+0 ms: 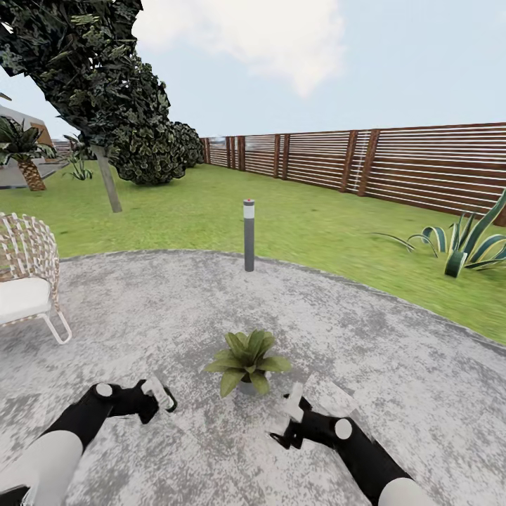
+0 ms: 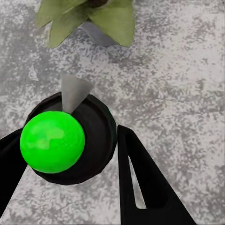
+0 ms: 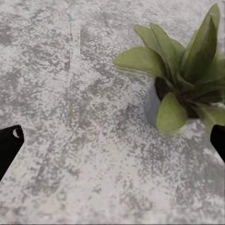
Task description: Pick up the pesticide atomizer in the garden and spray insectifuge to fully cover both potted plants in the garden.
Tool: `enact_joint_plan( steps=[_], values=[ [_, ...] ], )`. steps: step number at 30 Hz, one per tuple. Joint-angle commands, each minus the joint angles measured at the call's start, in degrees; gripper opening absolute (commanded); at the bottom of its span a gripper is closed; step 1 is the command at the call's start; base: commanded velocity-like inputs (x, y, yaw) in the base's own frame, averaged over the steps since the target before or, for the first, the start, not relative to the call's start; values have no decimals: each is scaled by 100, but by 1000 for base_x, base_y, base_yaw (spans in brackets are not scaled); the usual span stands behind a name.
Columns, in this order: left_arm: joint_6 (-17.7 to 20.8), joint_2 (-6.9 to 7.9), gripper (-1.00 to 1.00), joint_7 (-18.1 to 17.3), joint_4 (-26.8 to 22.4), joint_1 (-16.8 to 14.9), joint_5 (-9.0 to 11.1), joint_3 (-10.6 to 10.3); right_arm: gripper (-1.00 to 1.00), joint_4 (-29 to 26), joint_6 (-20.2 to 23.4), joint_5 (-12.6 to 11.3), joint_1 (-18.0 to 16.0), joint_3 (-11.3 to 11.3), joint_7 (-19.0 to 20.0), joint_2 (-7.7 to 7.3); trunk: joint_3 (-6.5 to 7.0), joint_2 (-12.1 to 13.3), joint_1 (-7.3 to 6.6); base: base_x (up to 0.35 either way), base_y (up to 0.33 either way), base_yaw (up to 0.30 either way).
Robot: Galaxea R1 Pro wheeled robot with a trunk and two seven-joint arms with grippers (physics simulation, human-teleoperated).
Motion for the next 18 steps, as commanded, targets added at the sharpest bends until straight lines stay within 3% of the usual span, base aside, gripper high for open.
enact_joint_plan(
  steps=[1,3,4,8,10,11,13,15,16,18],
  values=[
    [-48,-20,-100,129,2,-3,43,345,100,400,-40,43,-2,-14,-468,-93,-5,-2,-1,0,0,0],
    [-45,-28,-100,274,9,-2,149,630,100,943,-49,35,-2,-34,-1122,-176,-5,-2,-1,0,0,0],
    [-30,-31,-100,338,22,-1,196,759,100,1301,-62,32,-2,-44,-1635,-214,-5,-2,-1,0,0,0],
    [90,-36,-100,427,92,-1,275,892,100,2168,-86,17,3,-57,-3084,-263,-5,-2,-1,0,0,0],
    [291,-40,-100,444,103,-1,289,898,100,2495,-102,-99,9,-117,-3591,-264,-5,-2,-1,0,0,0],
    [447,-41,-100,442,104,-1,295,895,100,2633,-133,-235,11,-186,-3805,-263,-5,-2,-1,0,0,0],
    [985,-44,-100,430,102,-1,287,873,100,2859,-276,-879,21,-441,-4242,-266,-5,-2,-1,0,0,0],
    [1271,-52,-100,425,102,-3,262,857,100,2911,-322,-1386,25,-536,-4359,-303,-5,-2,-1,0,0,0],
    [1435,-56,-100,424,102,-6,253,846,100,2930,-337,-1751,28,-566,-4397,-367,-5,-2,-1,0,0,0],
    [1624,-64,-100,423,102,-8,246,839,100,2947,-347,-2111,29,-586,-4417,-434,-5,-2,-1,0,0,0]
  ],
)
